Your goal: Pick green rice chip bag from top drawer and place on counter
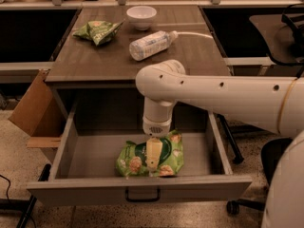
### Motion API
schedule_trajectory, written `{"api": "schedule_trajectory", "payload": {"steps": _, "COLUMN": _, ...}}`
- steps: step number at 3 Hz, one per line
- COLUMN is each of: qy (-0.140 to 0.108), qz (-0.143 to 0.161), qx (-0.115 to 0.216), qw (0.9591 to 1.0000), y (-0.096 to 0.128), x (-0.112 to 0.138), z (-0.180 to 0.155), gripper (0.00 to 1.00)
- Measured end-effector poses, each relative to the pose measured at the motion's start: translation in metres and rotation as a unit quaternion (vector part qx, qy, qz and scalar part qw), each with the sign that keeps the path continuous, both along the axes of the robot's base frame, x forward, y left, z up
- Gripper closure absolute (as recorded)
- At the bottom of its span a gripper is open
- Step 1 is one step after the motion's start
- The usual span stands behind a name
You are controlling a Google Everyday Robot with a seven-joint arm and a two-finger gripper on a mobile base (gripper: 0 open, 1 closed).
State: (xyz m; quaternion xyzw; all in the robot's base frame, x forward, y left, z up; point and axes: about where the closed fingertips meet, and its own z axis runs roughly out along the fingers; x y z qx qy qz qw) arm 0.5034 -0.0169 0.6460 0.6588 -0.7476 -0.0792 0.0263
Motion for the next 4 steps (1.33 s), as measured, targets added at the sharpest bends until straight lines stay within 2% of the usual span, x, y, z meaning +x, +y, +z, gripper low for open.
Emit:
{"api": "schedule_trajectory", "payload": {"steps": 1, "qy": 0.006, "qz": -0.004, "qx": -0.005, "qw": 1.0000, "y": 0.000, "x": -0.002, "z": -0.006, "gripper": 0.41}}
{"api": "schedule_trajectory", "payload": {"steps": 3, "qy": 0.001, "qz": -0.008, "qx": 0.008, "qw": 0.9999, "y": 0.001, "x": -0.006, "z": -0.003, "gripper": 0.87}}
{"api": "schedule_trajectory", "payload": {"steps": 4, "qy": -0.008, "qz": -0.011, "qx": 0.017, "qw": 0.9998, "y": -0.001, "x": -0.005, "z": 0.004, "gripper": 1.00}}
